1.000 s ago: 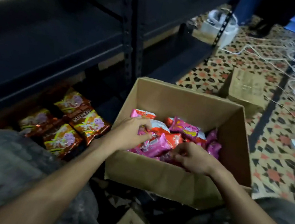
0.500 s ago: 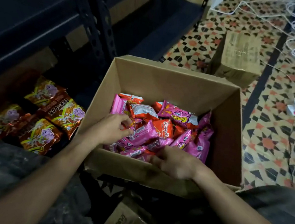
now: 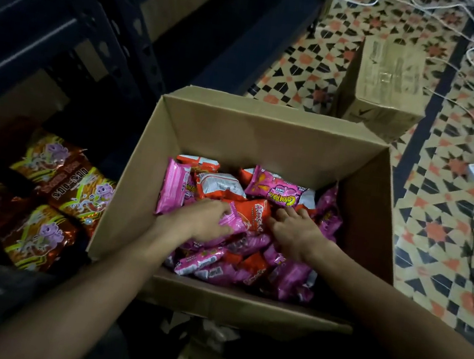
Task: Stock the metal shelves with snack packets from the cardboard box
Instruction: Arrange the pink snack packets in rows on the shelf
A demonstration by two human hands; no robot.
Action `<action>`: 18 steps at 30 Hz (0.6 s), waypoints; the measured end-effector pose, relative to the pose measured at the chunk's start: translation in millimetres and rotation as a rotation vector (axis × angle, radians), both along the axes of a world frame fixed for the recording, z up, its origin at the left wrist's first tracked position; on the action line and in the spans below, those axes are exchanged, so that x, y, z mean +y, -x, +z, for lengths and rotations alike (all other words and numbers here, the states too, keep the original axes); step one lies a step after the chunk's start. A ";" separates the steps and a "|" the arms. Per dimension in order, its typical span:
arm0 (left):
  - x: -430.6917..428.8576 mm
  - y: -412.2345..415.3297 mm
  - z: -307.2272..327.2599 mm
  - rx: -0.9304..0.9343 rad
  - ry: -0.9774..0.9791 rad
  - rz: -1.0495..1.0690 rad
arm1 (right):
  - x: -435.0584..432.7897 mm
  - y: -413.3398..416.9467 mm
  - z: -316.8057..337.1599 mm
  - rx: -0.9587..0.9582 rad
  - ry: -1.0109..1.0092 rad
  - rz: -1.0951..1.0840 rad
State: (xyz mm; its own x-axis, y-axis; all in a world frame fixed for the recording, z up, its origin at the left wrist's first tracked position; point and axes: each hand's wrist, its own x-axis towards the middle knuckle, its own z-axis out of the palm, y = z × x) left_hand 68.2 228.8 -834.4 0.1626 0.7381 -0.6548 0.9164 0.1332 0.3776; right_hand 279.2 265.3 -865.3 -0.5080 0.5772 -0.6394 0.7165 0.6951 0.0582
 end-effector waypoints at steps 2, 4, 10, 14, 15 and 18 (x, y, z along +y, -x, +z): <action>4.5 1.1 -5.9 0.006 0.003 0.002 | 5.4 -5.1 -4.8 -0.010 -0.026 0.068; 8.5 2.4 -10.2 0.003 0.017 0.004 | 11.9 -8.5 -0.1 0.025 0.006 0.048; 18.7 12.0 -15.7 -0.003 0.013 0.038 | 64.7 -15.2 31.4 0.288 0.069 -0.347; 19.6 14.1 -17.4 -0.004 0.013 0.063 | 87.2 -11.8 20.4 0.485 0.092 -0.542; 20.0 14.3 -18.7 0.001 0.013 0.069 | 90.6 -9.5 13.1 0.472 0.115 -0.553; 20.3 12.2 -21.8 0.027 0.016 0.074 | 94.0 -3.9 -4.6 0.426 0.232 -0.606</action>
